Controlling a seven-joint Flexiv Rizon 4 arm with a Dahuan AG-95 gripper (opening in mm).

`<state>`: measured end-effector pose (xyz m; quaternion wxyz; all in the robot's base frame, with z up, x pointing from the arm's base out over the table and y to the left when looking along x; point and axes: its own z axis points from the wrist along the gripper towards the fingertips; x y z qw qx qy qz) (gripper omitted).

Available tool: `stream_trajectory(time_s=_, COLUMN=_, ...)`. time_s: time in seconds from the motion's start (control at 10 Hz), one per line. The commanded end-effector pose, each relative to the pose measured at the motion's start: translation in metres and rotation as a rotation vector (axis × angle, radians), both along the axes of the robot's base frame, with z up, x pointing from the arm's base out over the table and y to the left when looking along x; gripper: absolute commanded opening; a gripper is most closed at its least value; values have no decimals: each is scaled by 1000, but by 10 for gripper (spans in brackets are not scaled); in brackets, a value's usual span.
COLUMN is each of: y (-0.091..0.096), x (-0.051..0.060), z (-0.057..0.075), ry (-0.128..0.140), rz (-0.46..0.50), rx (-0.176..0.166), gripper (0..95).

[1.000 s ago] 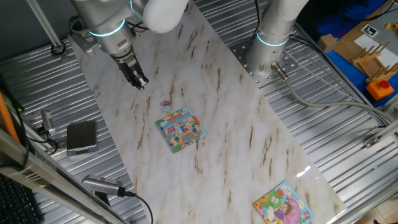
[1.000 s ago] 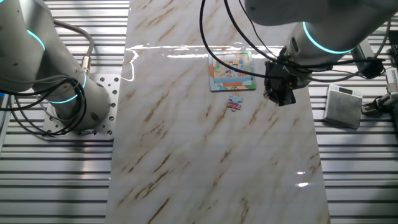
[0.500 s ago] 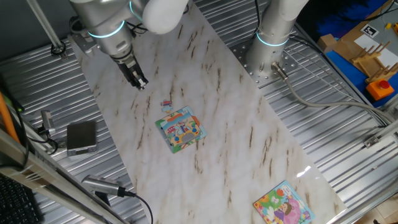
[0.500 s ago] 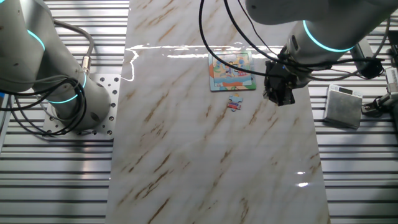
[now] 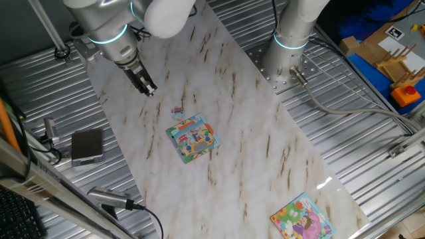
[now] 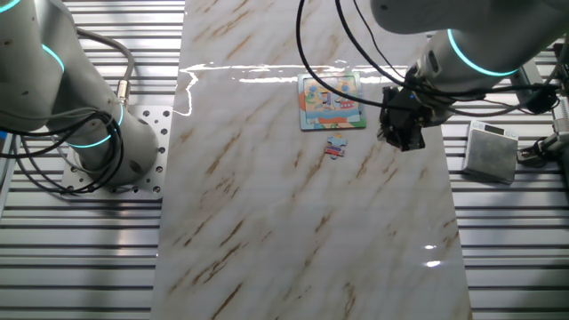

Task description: Assemble one piece of a puzzle

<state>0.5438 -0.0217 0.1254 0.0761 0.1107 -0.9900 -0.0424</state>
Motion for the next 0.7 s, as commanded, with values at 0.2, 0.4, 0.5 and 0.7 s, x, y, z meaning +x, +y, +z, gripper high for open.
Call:
stream_trajectory(time_s=0.2, y=-4, x=1, z=4, ry=-12, rz=-72, rx=-11, gripper=0)
stream_trajectory(time_s=0.4, y=-3, x=1, z=4, ry=-26, rz=-135, rx=-19, gripper=0)
stream_trajectory(time_s=0.5, y=-3, x=-1, z=2, ry=-26, rz=-161, rx=-23, gripper=0)
stream_trajectory(time_s=0.7, y=6, x=-4, z=-9, ry=-44, rz=-188, rx=-24, gripper=0)
